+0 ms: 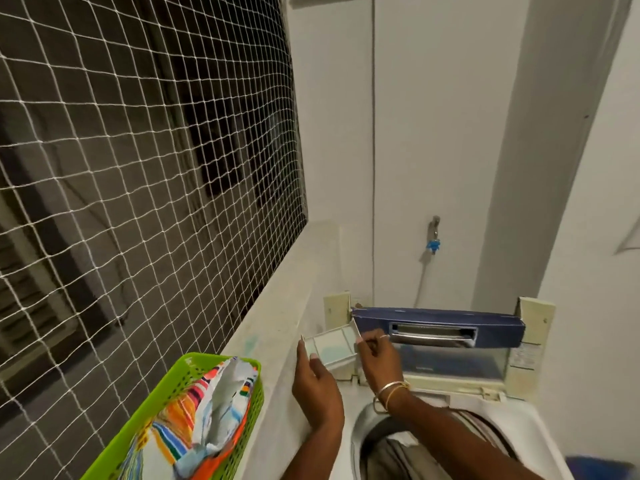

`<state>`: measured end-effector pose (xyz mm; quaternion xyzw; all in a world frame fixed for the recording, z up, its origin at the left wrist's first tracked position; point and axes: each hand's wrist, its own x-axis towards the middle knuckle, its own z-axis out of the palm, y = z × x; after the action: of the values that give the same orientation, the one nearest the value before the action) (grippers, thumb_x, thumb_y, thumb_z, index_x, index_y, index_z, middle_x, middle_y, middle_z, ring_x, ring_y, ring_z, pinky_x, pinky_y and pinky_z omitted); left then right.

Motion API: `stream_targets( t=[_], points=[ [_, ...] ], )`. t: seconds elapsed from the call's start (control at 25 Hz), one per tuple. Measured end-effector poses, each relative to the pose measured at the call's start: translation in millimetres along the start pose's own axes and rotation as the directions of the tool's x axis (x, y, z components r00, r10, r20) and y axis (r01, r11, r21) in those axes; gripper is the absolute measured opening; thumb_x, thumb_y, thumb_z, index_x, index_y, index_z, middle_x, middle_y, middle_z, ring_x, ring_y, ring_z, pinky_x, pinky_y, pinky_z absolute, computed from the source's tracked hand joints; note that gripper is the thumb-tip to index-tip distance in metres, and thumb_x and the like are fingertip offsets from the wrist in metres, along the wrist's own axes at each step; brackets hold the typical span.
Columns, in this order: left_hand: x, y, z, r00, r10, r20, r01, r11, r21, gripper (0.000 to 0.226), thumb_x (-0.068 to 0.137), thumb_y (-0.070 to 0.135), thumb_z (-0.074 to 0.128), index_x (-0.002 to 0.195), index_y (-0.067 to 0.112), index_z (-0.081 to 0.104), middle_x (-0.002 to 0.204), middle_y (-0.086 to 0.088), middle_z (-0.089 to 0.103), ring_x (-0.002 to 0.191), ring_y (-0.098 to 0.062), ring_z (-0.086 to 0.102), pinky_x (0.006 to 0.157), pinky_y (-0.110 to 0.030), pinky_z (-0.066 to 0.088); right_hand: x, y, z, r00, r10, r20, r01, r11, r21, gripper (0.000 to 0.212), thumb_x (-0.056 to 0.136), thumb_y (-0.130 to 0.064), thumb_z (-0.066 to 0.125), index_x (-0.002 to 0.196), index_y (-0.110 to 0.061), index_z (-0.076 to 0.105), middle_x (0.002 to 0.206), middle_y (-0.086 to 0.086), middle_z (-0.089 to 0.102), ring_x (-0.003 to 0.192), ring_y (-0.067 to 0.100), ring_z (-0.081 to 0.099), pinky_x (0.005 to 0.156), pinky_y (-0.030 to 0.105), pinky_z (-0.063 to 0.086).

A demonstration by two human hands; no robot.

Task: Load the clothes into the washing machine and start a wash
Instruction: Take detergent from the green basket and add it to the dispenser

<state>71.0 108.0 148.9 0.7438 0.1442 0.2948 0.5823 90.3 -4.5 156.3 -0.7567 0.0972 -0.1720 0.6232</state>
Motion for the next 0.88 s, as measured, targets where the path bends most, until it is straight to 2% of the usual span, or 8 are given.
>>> stream_targets(
  t=[0.08,0.16,0.36,0.6,0.68,0.76,0.8,0.88],
  points=[
    [-4,-7,0,0.999,0.02,0.034,-0.021,0.999,0.035,0.04,0.096,0.004,0.057,0.136,0.007,0.058,0.136,-0.01,0.061,0.122,-0.025,0.06,0.1,-0.024,0.041,-13,8,-7,0.998,0.036,-0.045,-0.036,0.999,0.016,0.002,0.095,-0.017,0.059,0.094,-0.017,0.061,0.086,0.0,0.067,0.081,0.012,0.064,0.065,0.012,0.047],
    [-10,-12,2,0.996,0.007,0.09,-0.012,0.999,0.047,0.039,0.094,0.0,0.059,0.133,0.007,0.06,0.132,-0.01,0.063,0.12,-0.026,0.062,0.098,-0.024,0.042,-24,18,-14,0.991,0.089,-0.097,-0.087,0.996,0.027,0.004,0.094,-0.017,0.059,0.097,-0.016,0.062,0.088,-0.001,0.067,0.08,0.008,0.063,0.06,0.009,0.044],
    [-32,-20,19,0.954,-0.054,0.295,0.039,0.998,0.057,0.036,0.096,0.002,0.057,0.131,0.008,0.061,0.129,-0.008,0.065,0.118,-0.027,0.064,0.093,-0.021,0.043,-34,49,-44,0.974,0.135,-0.183,-0.144,0.989,-0.033,0.011,0.095,-0.013,0.057,0.102,-0.018,0.063,0.092,-0.001,0.066,0.085,0.015,0.061,0.068,0.015,0.043],
    [-73,-59,56,0.849,-0.153,0.506,0.078,0.983,0.167,0.038,0.099,0.013,0.055,0.138,0.013,0.056,0.133,-0.005,0.063,0.118,-0.022,0.064,0.079,-0.009,0.043,-39,120,-89,0.941,0.233,-0.244,-0.274,0.95,-0.15,0.019,0.095,-0.019,0.056,0.111,-0.024,0.066,0.103,-0.003,0.068,0.098,0.015,0.063,0.09,0.027,0.047],
    [-86,-77,73,0.823,-0.16,0.545,0.06,0.979,0.197,0.036,0.101,0.019,0.052,0.136,0.019,0.057,0.128,0.001,0.065,0.114,-0.017,0.066,0.071,-0.001,0.043,-35,144,-104,0.927,0.268,-0.261,-0.315,0.936,-0.159,0.021,0.095,-0.021,0.056,0.114,-0.024,0.066,0.104,-0.006,0.067,0.1,0.015,0.063,0.09,0.026,0.047],
    [-96,-92,91,0.79,-0.176,0.587,0.052,0.974,0.222,0.029,0.104,0.026,0.046,0.131,0.03,0.056,0.119,0.011,0.066,0.103,-0.005,0.067,0.063,-0.001,0.044,-28,160,-117,0.923,0.293,-0.248,-0.337,0.928,-0.158,0.022,0.096,-0.021,0.054,0.114,-0.022,0.065,0.104,-0.006,0.067,0.099,0.014,0.063,0.086,0.023,0.046],
    [-100,-99,101,0.782,-0.201,0.589,0.07,0.969,0.239,0.027,0.104,0.029,0.044,0.128,0.03,0.057,0.117,0.013,0.065,0.096,0.001,0.064,0.063,-0.003,0.045,-24,167,-123,0.926,0.297,-0.235,-0.339,0.927,-0.163,0.023,0.096,-0.019,0.053,0.116,-0.021,0.065,0.107,-0.005,0.067,0.1,0.013,0.062,0.087,0.023,0.046],
    [-107,-113,121,0.772,-0.268,0.576,0.137,0.955,0.261,0.032,0.102,0.041,0.043,0.126,0.028,0.06,0.118,0.007,0.068,0.094,0.001,0.062,0.078,-0.015,0.052,-12,183,-135,0.93,0.302,-0.209,-0.34,0.923,-0.178,0.027,0.096,-0.018,0.052,0.12,-0.018,0.065,0.113,-0.003,0.066,0.106,0.014,0.061,0.092,0.024,0.045]
  ],
)
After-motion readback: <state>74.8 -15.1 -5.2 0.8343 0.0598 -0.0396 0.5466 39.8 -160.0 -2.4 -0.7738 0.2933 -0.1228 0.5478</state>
